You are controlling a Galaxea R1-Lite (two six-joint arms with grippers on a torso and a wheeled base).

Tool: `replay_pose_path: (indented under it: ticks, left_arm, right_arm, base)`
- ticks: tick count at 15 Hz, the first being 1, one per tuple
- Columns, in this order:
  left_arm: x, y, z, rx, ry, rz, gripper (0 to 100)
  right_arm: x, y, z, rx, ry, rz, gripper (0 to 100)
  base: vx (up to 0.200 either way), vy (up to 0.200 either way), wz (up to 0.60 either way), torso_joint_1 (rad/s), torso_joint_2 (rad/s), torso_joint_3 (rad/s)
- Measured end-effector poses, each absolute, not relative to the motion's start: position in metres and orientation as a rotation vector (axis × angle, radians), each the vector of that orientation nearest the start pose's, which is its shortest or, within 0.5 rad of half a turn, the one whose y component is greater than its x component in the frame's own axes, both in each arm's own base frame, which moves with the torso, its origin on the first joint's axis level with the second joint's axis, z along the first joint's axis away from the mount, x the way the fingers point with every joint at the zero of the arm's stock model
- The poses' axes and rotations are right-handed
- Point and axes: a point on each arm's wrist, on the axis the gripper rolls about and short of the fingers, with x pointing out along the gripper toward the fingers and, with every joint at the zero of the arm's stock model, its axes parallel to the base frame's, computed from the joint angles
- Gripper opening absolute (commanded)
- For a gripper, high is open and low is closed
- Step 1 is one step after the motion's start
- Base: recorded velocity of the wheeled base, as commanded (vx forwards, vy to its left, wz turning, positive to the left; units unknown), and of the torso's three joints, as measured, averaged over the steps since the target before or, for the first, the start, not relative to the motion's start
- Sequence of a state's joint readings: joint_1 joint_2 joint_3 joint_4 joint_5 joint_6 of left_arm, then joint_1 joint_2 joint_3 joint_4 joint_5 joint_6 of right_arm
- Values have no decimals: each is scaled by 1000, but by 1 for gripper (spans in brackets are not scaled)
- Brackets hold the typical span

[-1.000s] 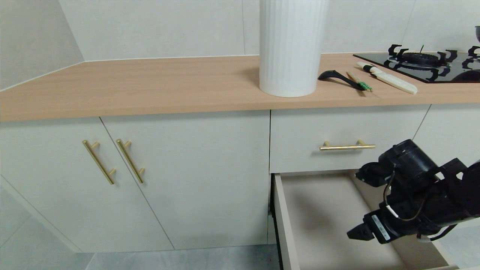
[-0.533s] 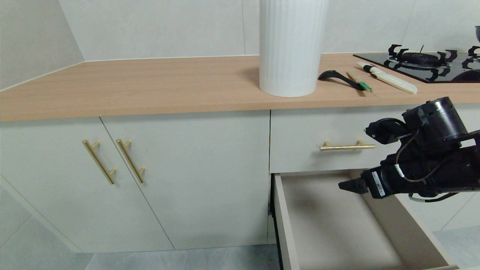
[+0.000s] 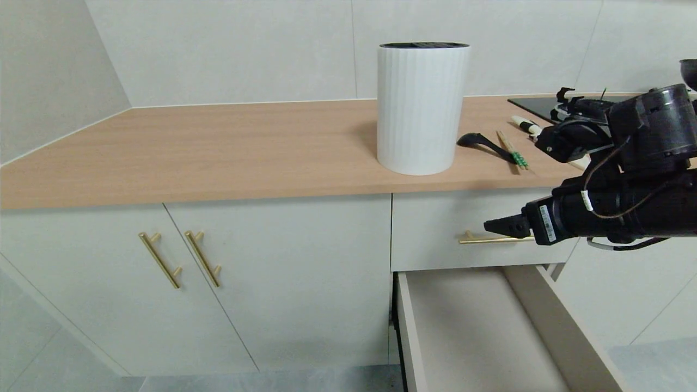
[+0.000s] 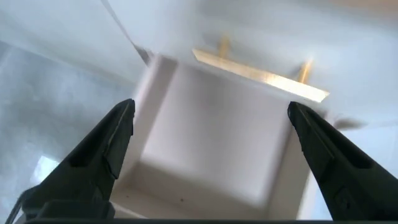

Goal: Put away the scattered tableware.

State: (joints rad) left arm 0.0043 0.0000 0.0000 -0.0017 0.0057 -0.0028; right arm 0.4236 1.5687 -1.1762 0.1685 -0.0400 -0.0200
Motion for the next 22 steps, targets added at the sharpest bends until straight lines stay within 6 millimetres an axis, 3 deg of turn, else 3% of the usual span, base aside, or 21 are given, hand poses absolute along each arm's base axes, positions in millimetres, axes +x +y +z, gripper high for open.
replay_pose_path:
  ticks: [8, 14, 17, 22]
  left_arm:
    - [-23, 0, 76, -3, -2, 10, 100]
    - [-23, 0, 76, -3, -3, 9, 100]
    - [-23, 0, 76, -3, -2, 10, 100]
    - [-23, 0, 76, -3, -2, 10, 100]
  right_arm:
    - [253, 111, 257, -143, 515, 362, 100]
    - [261, 114, 282, 0, 445, 244, 100]
    - [279, 119, 281, 28, 430, 104, 100]
    - [320, 117, 264, 43, 452, -34, 100]
  base:
    - [0, 0, 0, 65, -169, -104]
    - [0, 0, 0, 0, 0, 0]
    - [0, 0, 0, 0, 0, 0]
    - [0, 0, 0, 0, 0, 0]
